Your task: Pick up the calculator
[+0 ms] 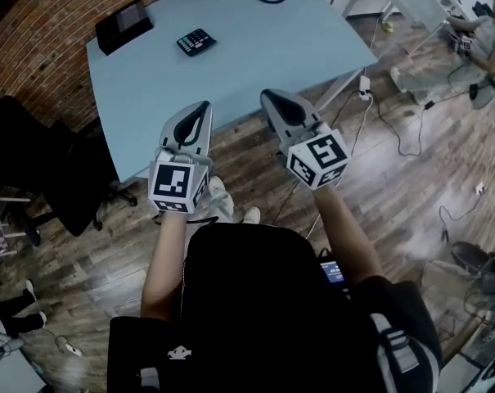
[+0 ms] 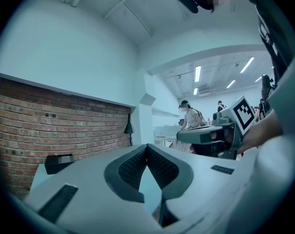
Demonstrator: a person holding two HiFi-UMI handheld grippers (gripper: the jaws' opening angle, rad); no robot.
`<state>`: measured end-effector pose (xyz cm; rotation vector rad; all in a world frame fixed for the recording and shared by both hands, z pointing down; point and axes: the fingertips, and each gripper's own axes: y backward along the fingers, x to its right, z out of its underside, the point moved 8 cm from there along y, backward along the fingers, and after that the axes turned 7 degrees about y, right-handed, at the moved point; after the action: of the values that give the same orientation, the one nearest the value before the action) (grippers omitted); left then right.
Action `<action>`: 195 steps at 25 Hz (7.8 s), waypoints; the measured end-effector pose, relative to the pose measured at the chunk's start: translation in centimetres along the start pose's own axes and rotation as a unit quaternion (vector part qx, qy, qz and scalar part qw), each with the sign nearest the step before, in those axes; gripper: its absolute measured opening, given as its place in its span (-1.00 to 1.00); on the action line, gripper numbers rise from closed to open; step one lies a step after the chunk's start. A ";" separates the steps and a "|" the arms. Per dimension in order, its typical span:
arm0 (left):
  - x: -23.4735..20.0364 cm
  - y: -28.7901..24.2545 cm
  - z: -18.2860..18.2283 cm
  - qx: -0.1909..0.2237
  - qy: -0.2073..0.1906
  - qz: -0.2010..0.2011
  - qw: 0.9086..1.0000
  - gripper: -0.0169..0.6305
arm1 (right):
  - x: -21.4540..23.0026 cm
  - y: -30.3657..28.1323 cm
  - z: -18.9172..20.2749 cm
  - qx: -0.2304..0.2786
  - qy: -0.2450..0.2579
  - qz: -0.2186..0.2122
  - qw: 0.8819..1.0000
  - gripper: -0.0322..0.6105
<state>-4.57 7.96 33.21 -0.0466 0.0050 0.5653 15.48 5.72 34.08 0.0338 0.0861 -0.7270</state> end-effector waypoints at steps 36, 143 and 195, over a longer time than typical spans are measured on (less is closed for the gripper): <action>-13.9 -9.3 1.6 -0.018 0.014 0.004 1.000 -0.93 | 4.4 -15.9 1.8 -0.030 -0.005 0.004 1.000 -0.89; -23.0 -30.8 25.3 -0.387 -0.240 -0.019 0.890 -0.23 | 16.2 -35.6 23.9 -0.296 0.210 -0.253 0.897 -0.58; -23.9 -28.4 11.8 -0.258 -0.140 -0.100 0.951 -0.74 | 17.0 -35.8 16.9 -0.230 0.076 -0.205 0.948 -0.89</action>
<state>-9.62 -28.25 46.60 -0.4717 -0.4216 0.3528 5.45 -33.28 49.30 -0.3851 0.4171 -1.1054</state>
